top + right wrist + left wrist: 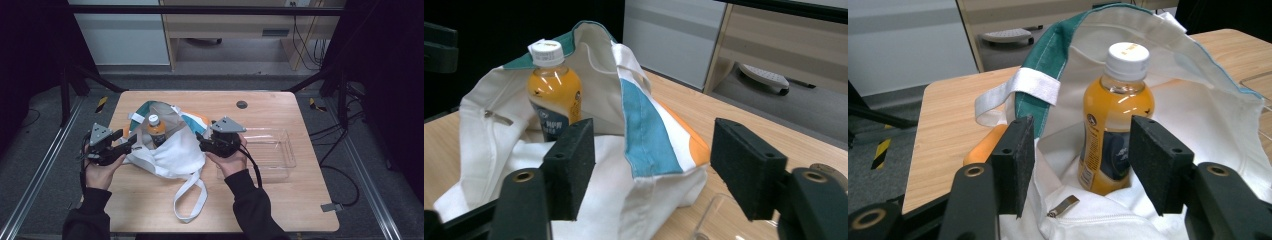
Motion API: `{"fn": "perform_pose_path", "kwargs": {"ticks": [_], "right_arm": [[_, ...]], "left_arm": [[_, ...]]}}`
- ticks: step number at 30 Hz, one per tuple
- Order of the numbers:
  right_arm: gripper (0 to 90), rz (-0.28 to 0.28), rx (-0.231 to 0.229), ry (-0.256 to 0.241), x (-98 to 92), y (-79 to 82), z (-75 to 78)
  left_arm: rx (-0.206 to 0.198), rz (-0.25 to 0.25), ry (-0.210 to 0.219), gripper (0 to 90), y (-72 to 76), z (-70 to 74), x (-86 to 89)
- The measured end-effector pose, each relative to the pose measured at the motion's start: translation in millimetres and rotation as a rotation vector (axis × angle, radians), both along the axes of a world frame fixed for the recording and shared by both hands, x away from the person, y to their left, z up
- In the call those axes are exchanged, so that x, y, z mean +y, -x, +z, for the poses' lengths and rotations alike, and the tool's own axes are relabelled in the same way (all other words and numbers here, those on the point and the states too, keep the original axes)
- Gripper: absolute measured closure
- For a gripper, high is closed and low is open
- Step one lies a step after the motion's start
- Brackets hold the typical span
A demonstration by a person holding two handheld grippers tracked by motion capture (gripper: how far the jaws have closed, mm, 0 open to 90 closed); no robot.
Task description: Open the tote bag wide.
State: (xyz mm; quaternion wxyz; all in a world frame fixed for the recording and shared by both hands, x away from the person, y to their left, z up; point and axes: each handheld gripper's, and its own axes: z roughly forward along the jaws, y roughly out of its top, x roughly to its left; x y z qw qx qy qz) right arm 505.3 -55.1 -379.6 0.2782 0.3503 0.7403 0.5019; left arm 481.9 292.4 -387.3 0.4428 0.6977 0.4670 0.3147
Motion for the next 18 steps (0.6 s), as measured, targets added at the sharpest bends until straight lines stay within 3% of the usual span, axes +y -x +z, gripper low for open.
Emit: {"fn": "perform_pose_path", "kwargs": {"ticks": [6,12,18], "right_arm": [[26.7,0.031,0.017,-0.007,-21.2,9.1,-1.6],[24.1,0.025,0.029,-0.008,-42.2,16.9,-7.2],[21.7,0.011,0.041,-0.022,-74.9,27.3,-14.4]], "left_arm": [[-0.013,-0.019,0.006,43.5,8.5,-2.9,-1.1],[-0.011,-0.038,-0.008,44.1,11.6,-4.8,-6.4],[-0.015,-0.066,-0.006,42.9,14.9,-2.7,-12.9]]}}
